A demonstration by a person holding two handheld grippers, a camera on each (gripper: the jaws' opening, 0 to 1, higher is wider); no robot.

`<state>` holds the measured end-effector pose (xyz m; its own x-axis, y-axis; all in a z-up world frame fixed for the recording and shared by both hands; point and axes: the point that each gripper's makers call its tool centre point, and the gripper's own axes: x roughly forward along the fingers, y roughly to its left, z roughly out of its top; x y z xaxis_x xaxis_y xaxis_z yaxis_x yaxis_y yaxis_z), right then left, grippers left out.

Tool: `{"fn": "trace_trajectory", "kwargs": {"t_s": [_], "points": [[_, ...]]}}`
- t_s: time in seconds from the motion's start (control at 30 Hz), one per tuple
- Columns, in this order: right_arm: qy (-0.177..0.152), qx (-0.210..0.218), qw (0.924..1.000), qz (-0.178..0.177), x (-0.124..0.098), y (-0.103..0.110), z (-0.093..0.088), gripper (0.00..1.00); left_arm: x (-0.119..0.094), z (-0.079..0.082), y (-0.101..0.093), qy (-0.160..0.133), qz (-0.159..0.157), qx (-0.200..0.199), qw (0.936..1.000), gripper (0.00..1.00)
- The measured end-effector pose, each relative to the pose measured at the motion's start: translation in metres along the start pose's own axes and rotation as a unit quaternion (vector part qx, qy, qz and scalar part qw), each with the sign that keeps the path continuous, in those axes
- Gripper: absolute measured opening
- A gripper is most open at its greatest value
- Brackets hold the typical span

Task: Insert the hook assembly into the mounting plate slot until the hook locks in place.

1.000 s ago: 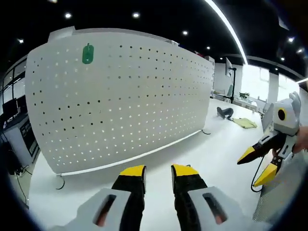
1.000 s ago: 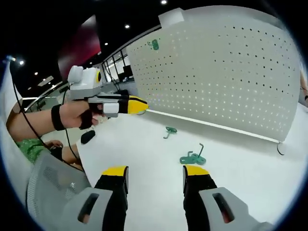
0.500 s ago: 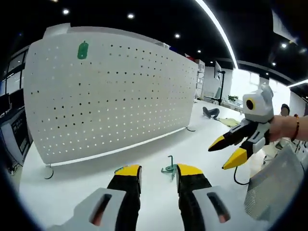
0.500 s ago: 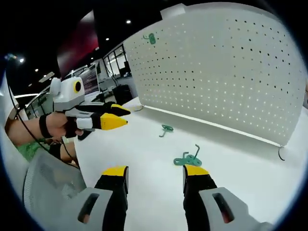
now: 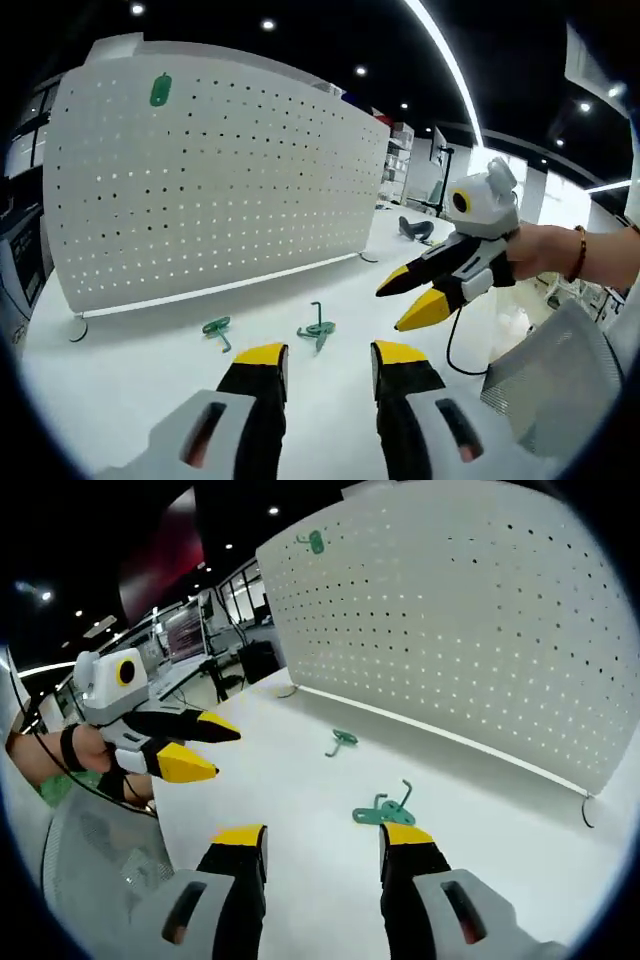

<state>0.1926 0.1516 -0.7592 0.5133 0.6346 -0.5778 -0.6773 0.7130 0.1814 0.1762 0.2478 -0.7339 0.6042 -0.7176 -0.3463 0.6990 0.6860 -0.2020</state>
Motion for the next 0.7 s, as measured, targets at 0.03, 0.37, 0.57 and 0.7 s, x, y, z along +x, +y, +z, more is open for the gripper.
{"fn": "trace_trajectory", "kwargs": {"t_s": [0.03, 0.37, 0.57, 0.7], "points": [[0.001, 0.000, 1.0000, 0.001, 0.001, -0.001, 0.000, 0.45, -0.001, 0.000, -0.001, 0.000, 0.000, 0.001, 1.0000, 0.35], [0.010, -0.002, 0.9999, 0.008, 0.011, -0.010, 0.004, 0.45, -0.005, -0.007, -0.019, 0.007, -0.034, 0.005, 0.9994, 0.38], [0.016, -0.007, 0.9998, 0.010, 0.017, -0.018, 0.008, 0.45, -0.008, -0.008, -0.027, 0.005, -0.050, 0.014, 0.9986, 0.45], [0.033, -0.014, 0.9993, 0.009, 0.022, -0.024, 0.003, 0.45, -0.011, -0.010, -0.030, 0.007, -0.054, 0.020, 0.9983, 0.48]]}}
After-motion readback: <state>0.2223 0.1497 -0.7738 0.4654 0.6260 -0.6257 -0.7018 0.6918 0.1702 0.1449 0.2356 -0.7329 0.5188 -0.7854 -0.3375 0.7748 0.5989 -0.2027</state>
